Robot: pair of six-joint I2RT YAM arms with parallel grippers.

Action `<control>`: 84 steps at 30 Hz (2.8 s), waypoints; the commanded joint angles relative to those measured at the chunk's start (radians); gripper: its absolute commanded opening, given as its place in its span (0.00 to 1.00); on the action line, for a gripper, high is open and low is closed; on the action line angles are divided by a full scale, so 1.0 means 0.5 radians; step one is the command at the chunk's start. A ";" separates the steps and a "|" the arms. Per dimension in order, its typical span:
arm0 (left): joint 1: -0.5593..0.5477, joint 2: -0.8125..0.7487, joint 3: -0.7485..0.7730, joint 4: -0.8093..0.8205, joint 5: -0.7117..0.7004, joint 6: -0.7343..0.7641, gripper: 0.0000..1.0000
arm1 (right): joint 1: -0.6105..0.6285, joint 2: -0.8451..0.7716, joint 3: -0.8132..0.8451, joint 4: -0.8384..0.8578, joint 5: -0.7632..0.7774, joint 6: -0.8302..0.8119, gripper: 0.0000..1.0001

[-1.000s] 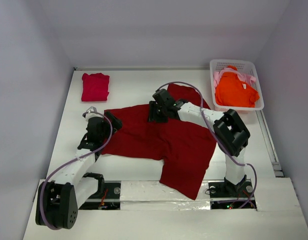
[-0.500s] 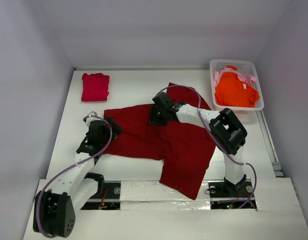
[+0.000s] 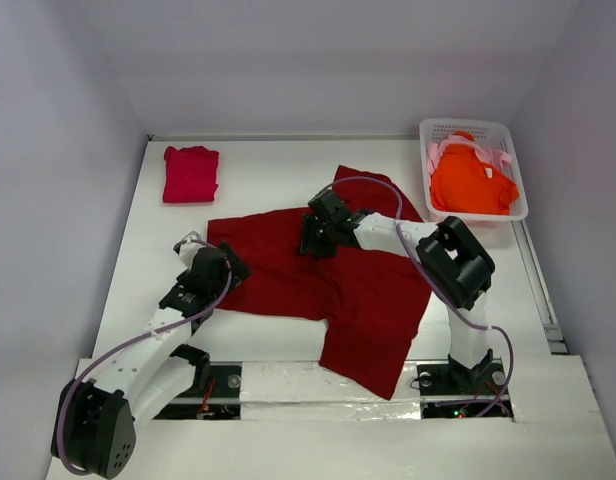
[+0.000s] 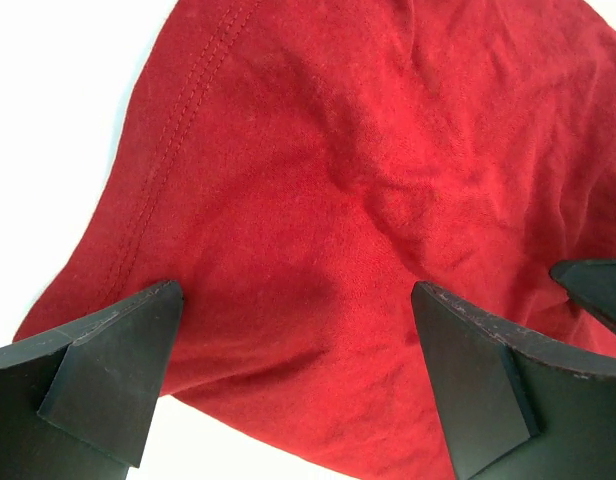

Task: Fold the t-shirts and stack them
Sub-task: Flatten the tshirt out

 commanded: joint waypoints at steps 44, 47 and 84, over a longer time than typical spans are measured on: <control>-0.064 -0.090 0.121 -0.108 -0.198 -0.172 0.99 | -0.214 -0.232 -0.291 -0.450 0.876 0.357 0.53; -0.064 -0.078 0.103 -0.090 -0.179 -0.163 0.99 | -0.214 -0.228 -0.267 -0.456 0.867 0.345 0.53; -0.180 -0.210 -0.091 -0.108 0.225 -0.280 0.83 | -0.214 -0.268 0.009 -0.563 0.880 0.274 0.51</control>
